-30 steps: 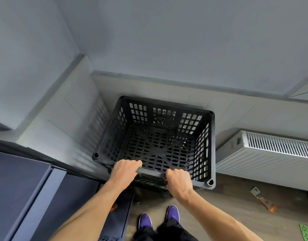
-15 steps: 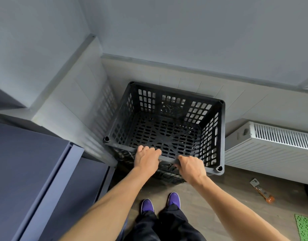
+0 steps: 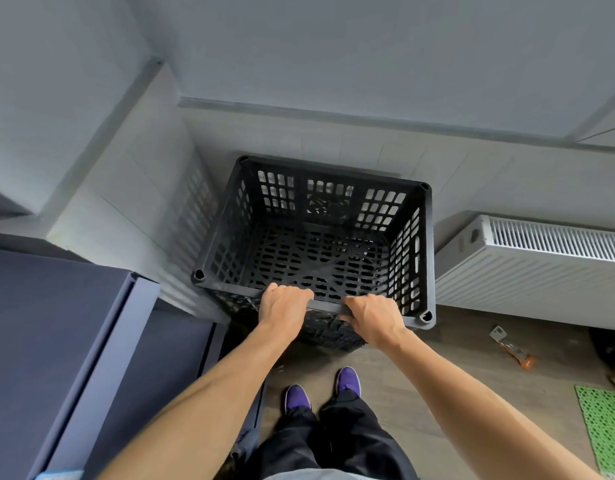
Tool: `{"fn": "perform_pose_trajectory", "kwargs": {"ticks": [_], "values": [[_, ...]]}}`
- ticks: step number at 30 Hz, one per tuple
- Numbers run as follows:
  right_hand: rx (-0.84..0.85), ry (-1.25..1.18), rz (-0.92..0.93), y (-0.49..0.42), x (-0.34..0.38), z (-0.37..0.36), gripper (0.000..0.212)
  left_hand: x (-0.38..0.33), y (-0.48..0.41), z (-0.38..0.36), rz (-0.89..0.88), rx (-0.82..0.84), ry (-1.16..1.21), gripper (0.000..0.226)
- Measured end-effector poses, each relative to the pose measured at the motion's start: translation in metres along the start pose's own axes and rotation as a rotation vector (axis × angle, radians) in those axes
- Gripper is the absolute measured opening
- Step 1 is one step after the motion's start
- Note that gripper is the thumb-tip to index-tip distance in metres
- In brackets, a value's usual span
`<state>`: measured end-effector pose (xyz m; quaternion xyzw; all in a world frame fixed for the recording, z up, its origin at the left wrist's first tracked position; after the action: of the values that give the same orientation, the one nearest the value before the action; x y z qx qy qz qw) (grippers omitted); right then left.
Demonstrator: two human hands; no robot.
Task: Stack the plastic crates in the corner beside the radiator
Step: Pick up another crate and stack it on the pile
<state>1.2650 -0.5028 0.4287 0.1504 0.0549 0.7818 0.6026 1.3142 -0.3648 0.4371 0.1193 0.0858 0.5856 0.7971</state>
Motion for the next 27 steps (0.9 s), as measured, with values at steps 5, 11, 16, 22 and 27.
{"fn": "perform_pose_trajectory", "kwargs": {"ticks": [5, 11, 16, 22, 27], "values": [[-0.02, -0.029, -0.068, 0.006, -0.009, 0.0, 0.033, 0.0, 0.0, -0.003, -0.057, -0.028, 0.02, 0.018], [-0.048, 0.023, -0.039, 0.006, -0.028, 0.036, 0.021, 0.011, -0.017, 0.024, -0.088, -0.089, -0.056, 0.007], [0.003, 0.024, -0.044, 0.006, -0.03, 0.04, 0.021, 0.012, -0.021, 0.026, -0.101, -0.083, -0.09, 0.006], [0.087, 0.019, -0.111, 0.035, -0.032, 0.005, 0.021, 0.006, -0.003, -0.002, -0.169, -0.053, -0.056, 0.009], [0.104, -0.045, -0.118, 0.03, -0.031, 0.005, 0.015, 0.011, -0.007, 0.001, -0.172, 0.016, -0.042, 0.006]]}}
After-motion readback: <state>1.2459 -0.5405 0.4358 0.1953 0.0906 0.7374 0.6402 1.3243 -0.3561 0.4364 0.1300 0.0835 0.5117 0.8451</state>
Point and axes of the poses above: each hand's wrist, its own y-axis away from the middle knuckle, its own z-axis out of the back of the hand, x = y × z, the point moved 9 cm from there along -y, towards the middle knuckle, and after that the axes turned 12 degrees about z, right-handed, at the moved point
